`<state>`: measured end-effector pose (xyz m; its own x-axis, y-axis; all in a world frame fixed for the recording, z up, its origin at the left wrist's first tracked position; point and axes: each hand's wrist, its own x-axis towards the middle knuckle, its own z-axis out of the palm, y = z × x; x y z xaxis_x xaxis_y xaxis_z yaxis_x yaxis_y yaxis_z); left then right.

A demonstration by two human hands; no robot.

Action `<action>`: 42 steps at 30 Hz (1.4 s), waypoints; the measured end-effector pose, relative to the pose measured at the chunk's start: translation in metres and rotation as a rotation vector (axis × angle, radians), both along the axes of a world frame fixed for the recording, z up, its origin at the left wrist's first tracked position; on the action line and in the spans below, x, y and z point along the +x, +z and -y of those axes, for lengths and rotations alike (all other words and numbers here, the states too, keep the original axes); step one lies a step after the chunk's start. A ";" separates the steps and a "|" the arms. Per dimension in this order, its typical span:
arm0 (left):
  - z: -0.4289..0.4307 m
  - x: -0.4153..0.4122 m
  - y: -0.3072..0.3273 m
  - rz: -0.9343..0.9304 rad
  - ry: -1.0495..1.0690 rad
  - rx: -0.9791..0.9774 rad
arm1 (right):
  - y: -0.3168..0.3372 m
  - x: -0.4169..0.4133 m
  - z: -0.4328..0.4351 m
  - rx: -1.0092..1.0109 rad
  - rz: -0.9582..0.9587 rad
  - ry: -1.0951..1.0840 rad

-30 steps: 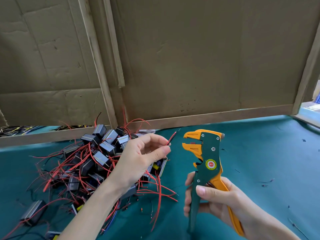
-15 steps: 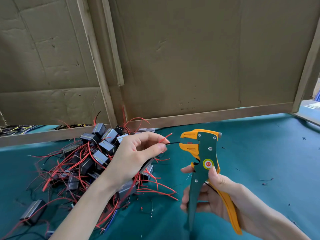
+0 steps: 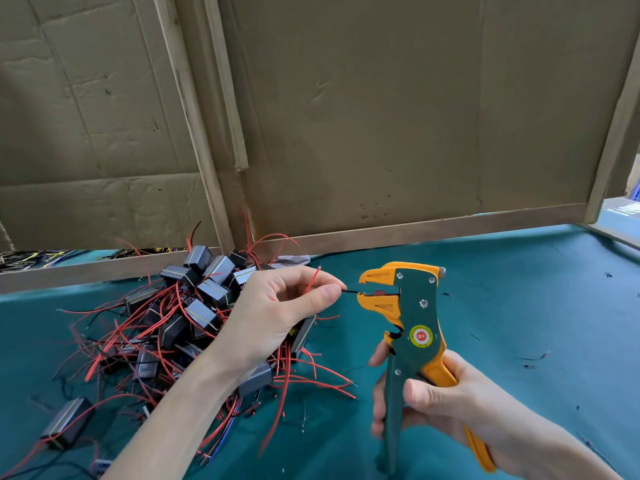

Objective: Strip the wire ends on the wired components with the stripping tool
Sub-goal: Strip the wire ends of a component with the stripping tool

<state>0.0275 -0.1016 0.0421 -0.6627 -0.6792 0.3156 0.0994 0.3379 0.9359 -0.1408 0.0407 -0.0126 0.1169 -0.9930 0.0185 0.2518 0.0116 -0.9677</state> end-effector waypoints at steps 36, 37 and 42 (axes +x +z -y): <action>-0.012 -0.050 0.046 -0.190 0.202 -0.019 | -0.025 0.007 0.020 0.407 0.532 -0.148; -0.017 -0.069 0.050 -0.217 0.191 0.051 | -0.024 0.005 0.020 0.414 0.552 -0.149; -0.045 -0.171 0.024 -0.103 0.052 0.364 | -0.024 0.001 0.019 0.409 0.523 -0.105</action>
<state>-0.1434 -0.0562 0.0661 -0.6020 -0.7908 0.1106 0.1909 -0.0081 0.9816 -0.1400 0.0217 -0.0362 0.0973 -0.9377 -0.3335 0.7059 0.3013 -0.6411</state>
